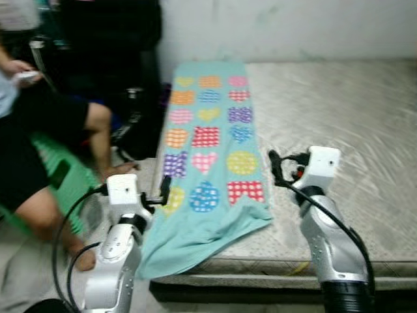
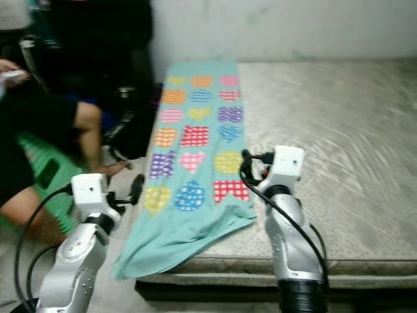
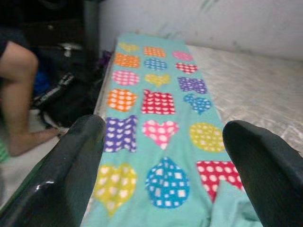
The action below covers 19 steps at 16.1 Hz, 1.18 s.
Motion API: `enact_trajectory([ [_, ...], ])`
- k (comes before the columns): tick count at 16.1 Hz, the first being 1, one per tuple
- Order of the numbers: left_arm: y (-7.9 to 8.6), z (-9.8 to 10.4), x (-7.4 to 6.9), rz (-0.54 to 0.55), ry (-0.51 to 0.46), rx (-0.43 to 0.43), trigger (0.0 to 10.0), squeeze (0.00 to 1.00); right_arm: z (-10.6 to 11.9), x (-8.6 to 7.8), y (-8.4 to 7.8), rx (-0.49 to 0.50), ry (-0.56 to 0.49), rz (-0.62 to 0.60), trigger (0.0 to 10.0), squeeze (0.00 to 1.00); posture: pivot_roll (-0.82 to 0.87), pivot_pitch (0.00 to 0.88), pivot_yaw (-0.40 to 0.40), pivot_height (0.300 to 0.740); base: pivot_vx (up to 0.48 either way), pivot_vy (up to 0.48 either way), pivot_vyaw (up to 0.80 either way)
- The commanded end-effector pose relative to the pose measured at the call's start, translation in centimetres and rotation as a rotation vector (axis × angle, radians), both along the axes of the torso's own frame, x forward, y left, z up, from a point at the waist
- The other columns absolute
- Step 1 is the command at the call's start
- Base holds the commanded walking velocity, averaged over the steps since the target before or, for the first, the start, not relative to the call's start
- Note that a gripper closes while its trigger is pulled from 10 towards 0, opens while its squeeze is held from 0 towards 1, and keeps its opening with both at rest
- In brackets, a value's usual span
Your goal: Clean up the room
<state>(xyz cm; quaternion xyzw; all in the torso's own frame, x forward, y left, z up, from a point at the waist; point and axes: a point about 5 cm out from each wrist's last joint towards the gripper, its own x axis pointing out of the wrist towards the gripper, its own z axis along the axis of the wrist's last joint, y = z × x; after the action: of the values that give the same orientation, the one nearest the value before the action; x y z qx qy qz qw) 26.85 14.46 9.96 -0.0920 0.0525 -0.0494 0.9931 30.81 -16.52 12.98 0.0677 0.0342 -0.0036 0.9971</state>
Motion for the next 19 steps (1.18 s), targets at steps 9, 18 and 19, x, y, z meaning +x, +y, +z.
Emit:
enact_trajectory([
  [9, 0.73, 0.22, -0.12, 0.009, -0.02, 0.013, 10.0, 0.0, 0.16, 0.18, 0.97, 0.007, -0.003, 0.031, 10.0, 0.0, -0.14, 0.0, 0.054, 0.74, 0.0, 0.283, 0.0],
  [18, 0.39, 0.51, -0.18, -0.03, -0.042, -0.011, 10.0, 0.0, 0.21, 0.27, 0.87, 0.003, -0.004, 0.029, 10.0, 0.0, -0.14, 0.0, 0.053, 0.74, 0.082, 0.0, -0.16],
  [19, 0.39, 0.52, -0.18, -0.031, -0.042, -0.013, 10.0, 0.0, 0.21, 0.27, 0.86, 0.002, -0.004, 0.029, 10.0, 0.0, -0.14, 0.0, 0.053, 0.74, 0.259, 0.0, -0.52],
])
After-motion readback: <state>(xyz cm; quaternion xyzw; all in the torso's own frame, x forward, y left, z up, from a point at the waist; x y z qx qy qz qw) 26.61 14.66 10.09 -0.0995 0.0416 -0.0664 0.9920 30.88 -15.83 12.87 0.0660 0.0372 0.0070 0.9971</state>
